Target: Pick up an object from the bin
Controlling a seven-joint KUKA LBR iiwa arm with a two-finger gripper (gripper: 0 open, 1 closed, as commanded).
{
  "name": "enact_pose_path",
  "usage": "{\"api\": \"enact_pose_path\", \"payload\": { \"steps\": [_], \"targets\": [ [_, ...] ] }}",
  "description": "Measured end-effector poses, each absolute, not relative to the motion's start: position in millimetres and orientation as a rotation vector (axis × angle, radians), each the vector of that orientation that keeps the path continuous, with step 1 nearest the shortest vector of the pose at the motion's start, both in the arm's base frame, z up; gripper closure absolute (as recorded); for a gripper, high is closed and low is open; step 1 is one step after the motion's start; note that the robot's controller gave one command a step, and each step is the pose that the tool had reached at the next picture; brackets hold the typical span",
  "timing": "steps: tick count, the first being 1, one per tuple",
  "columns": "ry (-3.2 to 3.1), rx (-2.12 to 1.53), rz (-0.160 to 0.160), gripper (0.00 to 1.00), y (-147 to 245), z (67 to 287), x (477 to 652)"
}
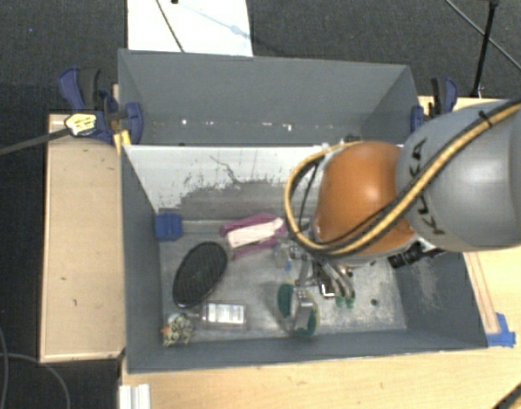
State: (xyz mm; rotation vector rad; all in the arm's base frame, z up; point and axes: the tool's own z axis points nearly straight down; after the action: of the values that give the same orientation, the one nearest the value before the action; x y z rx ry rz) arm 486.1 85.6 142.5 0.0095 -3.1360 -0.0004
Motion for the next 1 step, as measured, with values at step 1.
{"api": "enact_pose_path", "payload": {
  "steps": [1],
  "targets": [
    [-3.145,0.086,-0.009,0.0,54.7,70.3,507.6]
  ]
}}
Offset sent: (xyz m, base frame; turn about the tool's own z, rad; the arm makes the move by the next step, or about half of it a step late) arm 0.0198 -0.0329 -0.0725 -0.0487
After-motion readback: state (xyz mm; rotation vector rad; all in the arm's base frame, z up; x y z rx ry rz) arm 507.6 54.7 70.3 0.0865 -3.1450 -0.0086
